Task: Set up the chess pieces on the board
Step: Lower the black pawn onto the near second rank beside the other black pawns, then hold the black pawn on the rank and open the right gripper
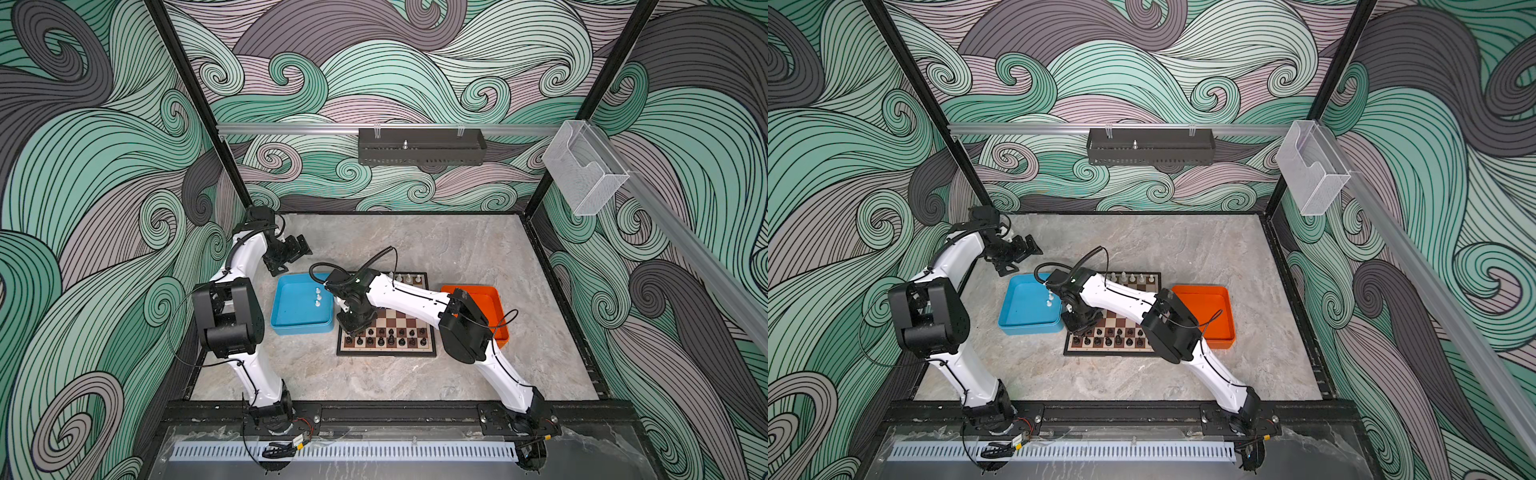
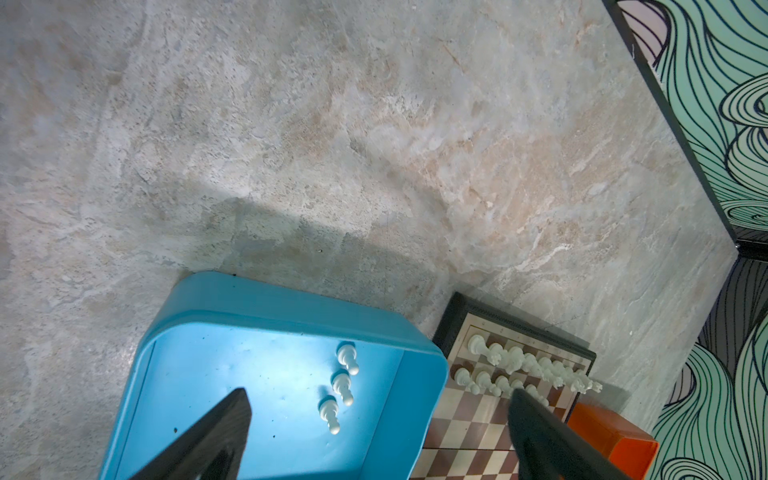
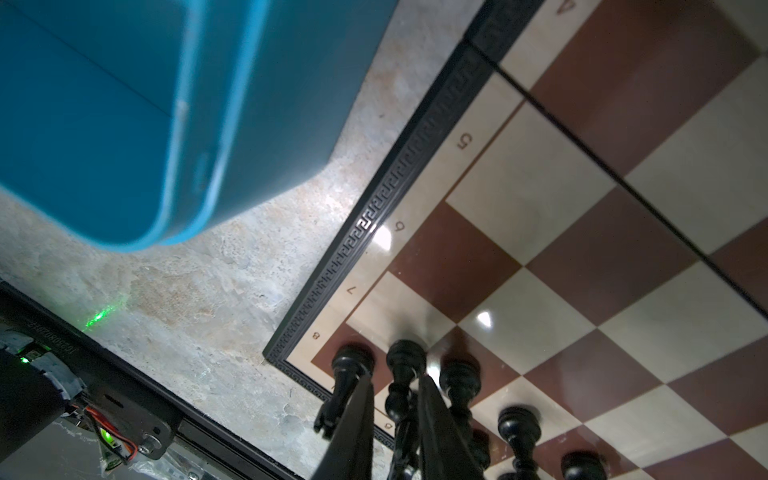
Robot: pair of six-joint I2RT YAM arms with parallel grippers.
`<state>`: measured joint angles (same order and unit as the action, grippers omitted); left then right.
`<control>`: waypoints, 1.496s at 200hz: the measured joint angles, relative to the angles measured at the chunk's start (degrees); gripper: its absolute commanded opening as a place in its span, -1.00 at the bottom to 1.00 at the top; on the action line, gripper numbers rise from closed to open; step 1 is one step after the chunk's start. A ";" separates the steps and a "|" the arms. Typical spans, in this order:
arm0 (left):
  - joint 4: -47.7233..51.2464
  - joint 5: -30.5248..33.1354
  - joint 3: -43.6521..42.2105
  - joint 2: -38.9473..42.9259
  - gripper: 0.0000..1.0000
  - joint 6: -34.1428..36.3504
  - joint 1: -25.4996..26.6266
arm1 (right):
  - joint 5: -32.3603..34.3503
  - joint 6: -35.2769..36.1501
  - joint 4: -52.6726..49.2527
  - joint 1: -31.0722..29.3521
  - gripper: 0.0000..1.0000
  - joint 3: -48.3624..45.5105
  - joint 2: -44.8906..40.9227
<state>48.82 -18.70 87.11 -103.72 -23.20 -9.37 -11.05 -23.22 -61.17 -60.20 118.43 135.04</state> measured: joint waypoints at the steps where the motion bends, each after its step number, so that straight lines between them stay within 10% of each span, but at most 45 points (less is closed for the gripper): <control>1: 0.00 0.00 0.00 0.00 0.97 0.00 0.00 | 0.00 0.00 0.00 0.00 -0.58 0.00 0.00; 299: 0.00 -0.15 -0.02 0.00 0.97 -0.37 -0.31 | 0.87 0.28 -0.85 0.28 -0.78 2.82 0.11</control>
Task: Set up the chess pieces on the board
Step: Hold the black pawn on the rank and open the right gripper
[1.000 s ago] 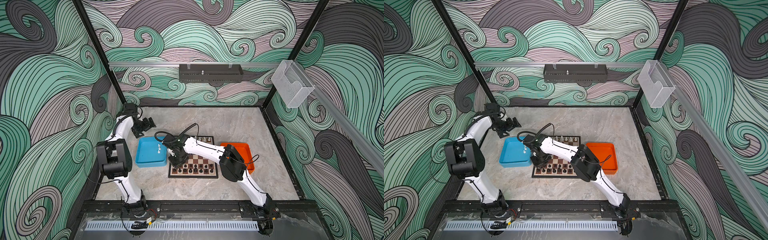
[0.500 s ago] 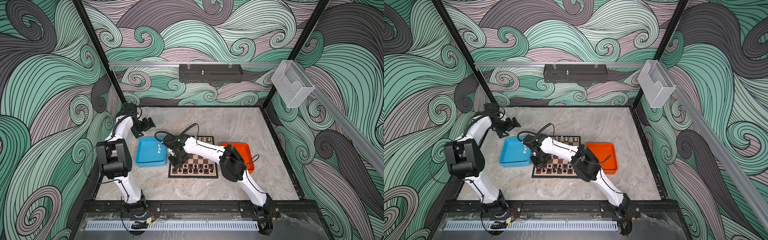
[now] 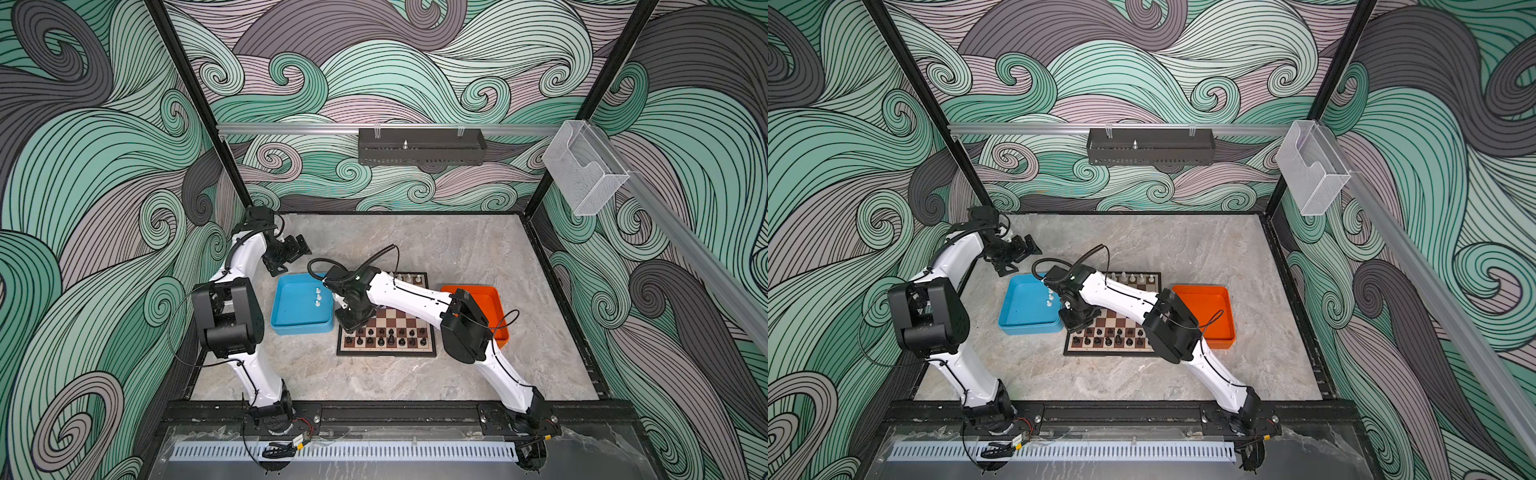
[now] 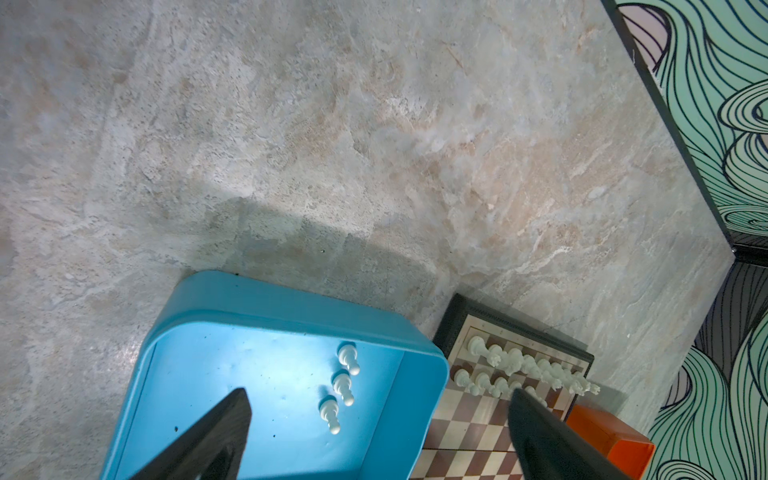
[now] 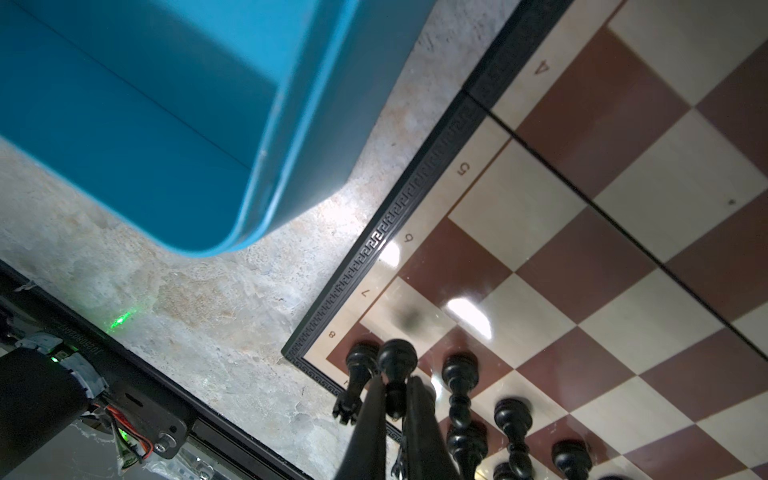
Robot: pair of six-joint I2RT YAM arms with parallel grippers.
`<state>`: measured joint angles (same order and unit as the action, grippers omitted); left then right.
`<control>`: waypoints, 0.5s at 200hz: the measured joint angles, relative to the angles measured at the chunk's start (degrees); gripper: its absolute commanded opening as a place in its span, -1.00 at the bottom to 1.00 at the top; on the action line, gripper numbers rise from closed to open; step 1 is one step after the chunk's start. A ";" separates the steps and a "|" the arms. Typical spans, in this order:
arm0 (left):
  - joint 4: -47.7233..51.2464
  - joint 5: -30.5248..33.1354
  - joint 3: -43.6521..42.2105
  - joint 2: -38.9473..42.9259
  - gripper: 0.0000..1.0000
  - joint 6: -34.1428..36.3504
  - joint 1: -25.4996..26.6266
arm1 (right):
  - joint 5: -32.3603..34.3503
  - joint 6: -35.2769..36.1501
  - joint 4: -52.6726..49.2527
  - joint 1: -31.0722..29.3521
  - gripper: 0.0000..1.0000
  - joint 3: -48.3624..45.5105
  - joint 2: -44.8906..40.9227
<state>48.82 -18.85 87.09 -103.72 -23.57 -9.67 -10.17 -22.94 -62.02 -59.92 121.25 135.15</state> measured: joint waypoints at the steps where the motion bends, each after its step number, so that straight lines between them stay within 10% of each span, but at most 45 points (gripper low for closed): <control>1: 0.00 -0.02 0.00 0.00 0.97 0.00 0.02 | 0.00 0.00 0.00 0.00 -0.79 0.00 0.00; 100: 0.00 -0.11 -0.02 0.00 0.97 0.00 0.00 | 0.09 0.00 -0.42 0.15 -0.77 0.83 1.51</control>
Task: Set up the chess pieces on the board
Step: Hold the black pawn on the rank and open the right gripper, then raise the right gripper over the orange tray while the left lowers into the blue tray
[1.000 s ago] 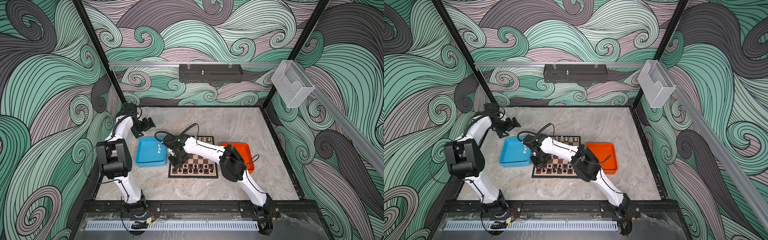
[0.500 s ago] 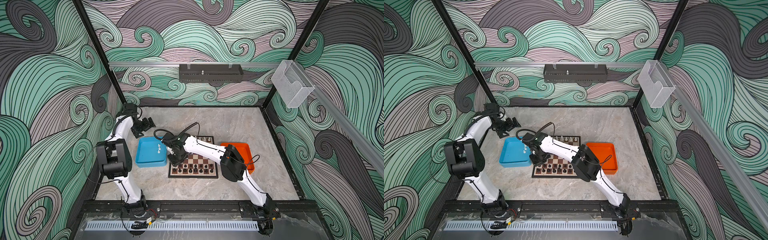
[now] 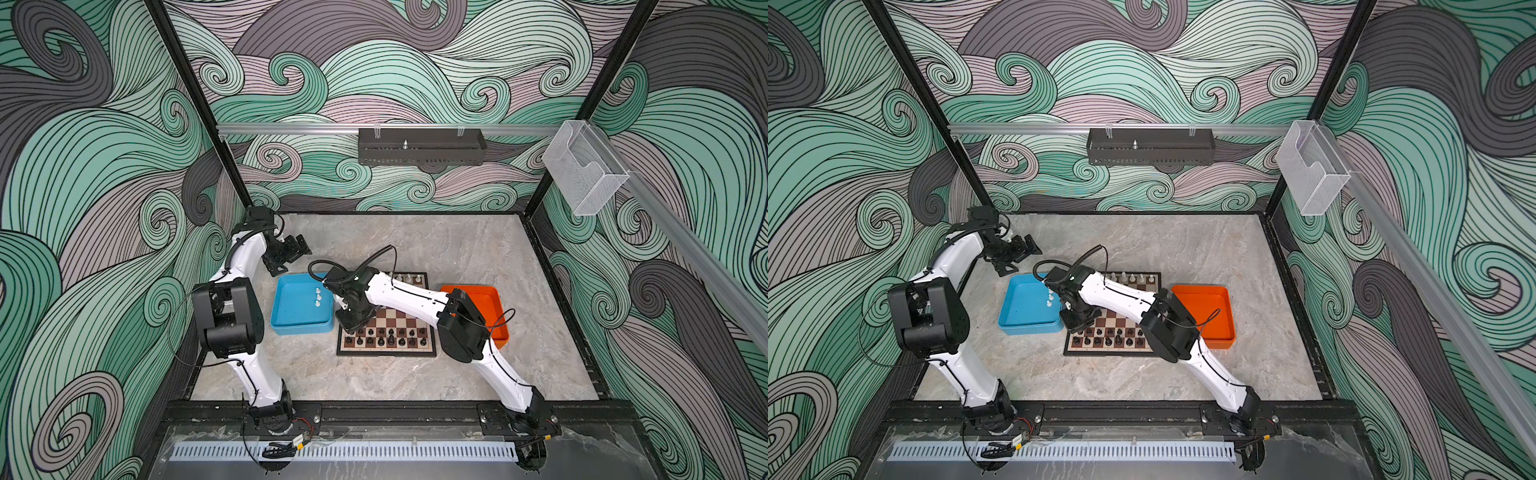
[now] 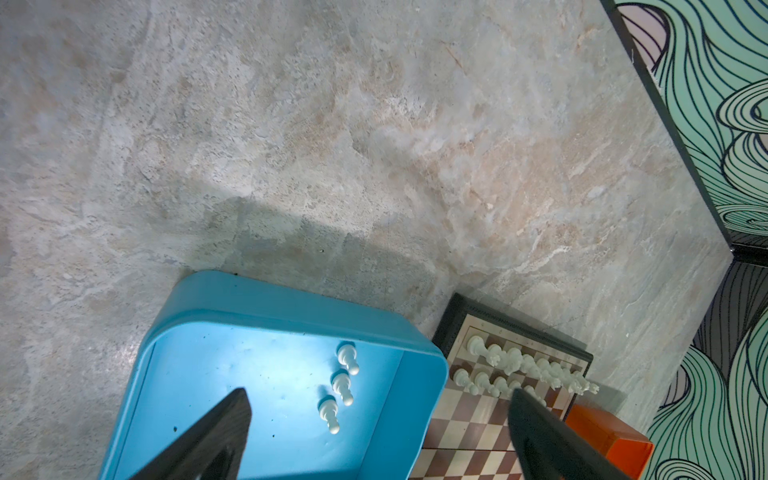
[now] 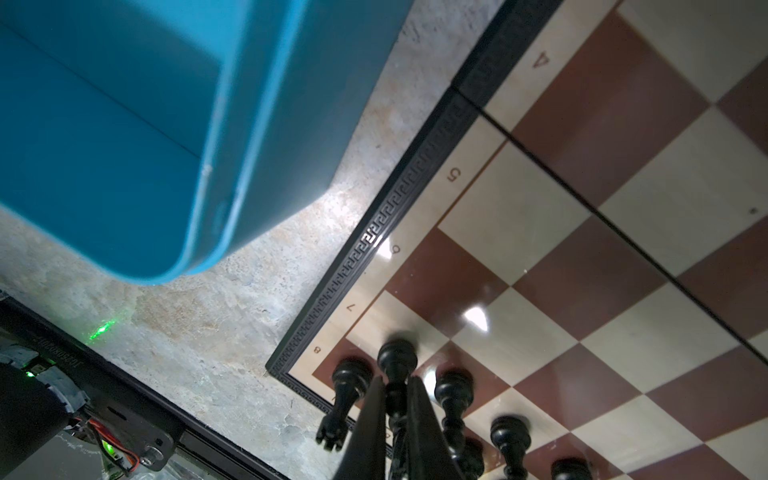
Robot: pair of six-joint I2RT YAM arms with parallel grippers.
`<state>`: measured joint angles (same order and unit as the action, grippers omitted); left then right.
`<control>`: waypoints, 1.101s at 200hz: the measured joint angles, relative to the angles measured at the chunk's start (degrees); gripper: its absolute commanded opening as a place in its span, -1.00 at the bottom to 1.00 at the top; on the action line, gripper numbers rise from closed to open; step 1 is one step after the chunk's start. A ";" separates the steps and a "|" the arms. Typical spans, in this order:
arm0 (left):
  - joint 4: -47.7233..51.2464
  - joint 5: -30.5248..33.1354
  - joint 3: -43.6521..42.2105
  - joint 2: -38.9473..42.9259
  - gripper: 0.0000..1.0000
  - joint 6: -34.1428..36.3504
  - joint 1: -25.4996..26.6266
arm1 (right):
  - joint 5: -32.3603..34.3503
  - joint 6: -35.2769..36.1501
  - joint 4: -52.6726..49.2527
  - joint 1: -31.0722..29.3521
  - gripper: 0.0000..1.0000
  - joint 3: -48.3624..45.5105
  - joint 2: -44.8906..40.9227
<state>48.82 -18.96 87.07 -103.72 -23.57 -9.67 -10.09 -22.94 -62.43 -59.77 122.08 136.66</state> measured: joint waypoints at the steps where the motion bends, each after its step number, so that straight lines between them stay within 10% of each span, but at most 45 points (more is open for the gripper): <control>1: 0.00 0.00 0.00 0.00 0.97 0.00 0.00 | 0.00 0.00 0.00 0.00 -0.77 0.02 0.00; 220: 0.00 -0.42 0.00 -0.02 0.97 -0.02 -0.02 | -0.83 -0.02 -0.26 0.26 -0.69 0.92 0.31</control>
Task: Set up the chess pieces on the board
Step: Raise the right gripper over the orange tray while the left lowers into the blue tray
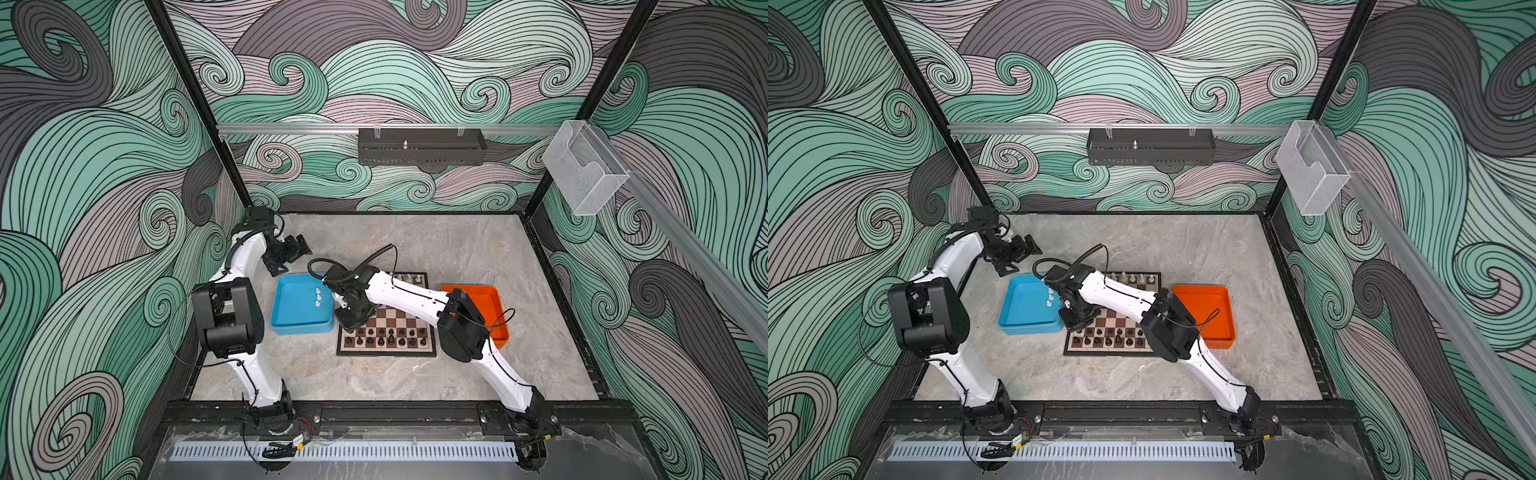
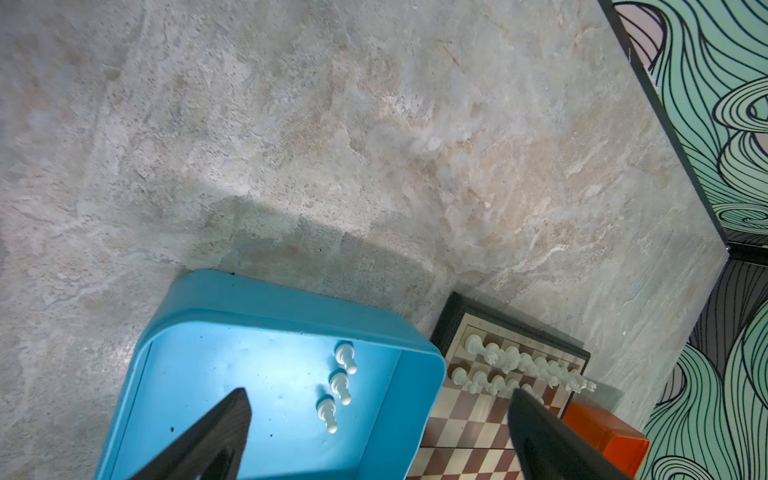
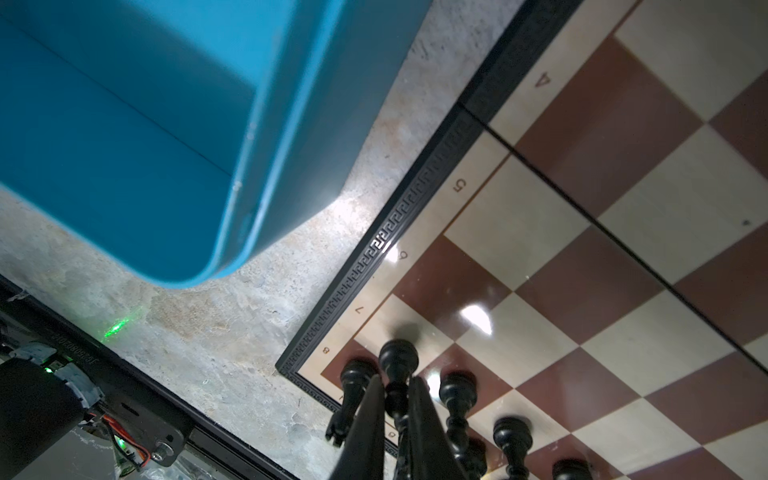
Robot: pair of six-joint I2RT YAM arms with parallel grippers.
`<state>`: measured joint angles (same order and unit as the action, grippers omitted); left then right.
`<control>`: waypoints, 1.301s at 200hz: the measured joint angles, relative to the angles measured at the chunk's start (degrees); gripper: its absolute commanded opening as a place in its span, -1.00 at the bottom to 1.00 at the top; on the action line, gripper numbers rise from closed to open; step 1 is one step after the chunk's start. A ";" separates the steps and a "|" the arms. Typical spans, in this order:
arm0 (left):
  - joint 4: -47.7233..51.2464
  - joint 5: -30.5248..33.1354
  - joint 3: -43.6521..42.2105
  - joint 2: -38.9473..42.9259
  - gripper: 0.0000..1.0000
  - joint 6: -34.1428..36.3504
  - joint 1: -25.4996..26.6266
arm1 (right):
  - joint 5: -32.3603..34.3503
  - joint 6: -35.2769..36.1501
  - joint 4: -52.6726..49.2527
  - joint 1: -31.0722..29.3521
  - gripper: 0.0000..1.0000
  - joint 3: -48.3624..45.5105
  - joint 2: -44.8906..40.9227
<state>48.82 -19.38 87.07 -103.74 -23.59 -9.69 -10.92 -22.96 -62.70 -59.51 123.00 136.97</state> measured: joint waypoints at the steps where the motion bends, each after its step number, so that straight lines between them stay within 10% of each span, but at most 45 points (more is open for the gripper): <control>1: 0.00 0.00 0.00 0.00 0.97 0.00 0.00 | -0.02 0.00 0.00 0.00 -0.69 0.00 0.00; 260: -0.44 0.15 -1.36 0.00 0.97 -0.02 -0.33 | 0.31 0.48 -1.42 1.29 -0.39 1.90 -5.40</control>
<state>48.38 -19.22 85.71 -103.74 -23.62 -10.02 -10.61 -22.48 -64.12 -58.22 124.90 131.57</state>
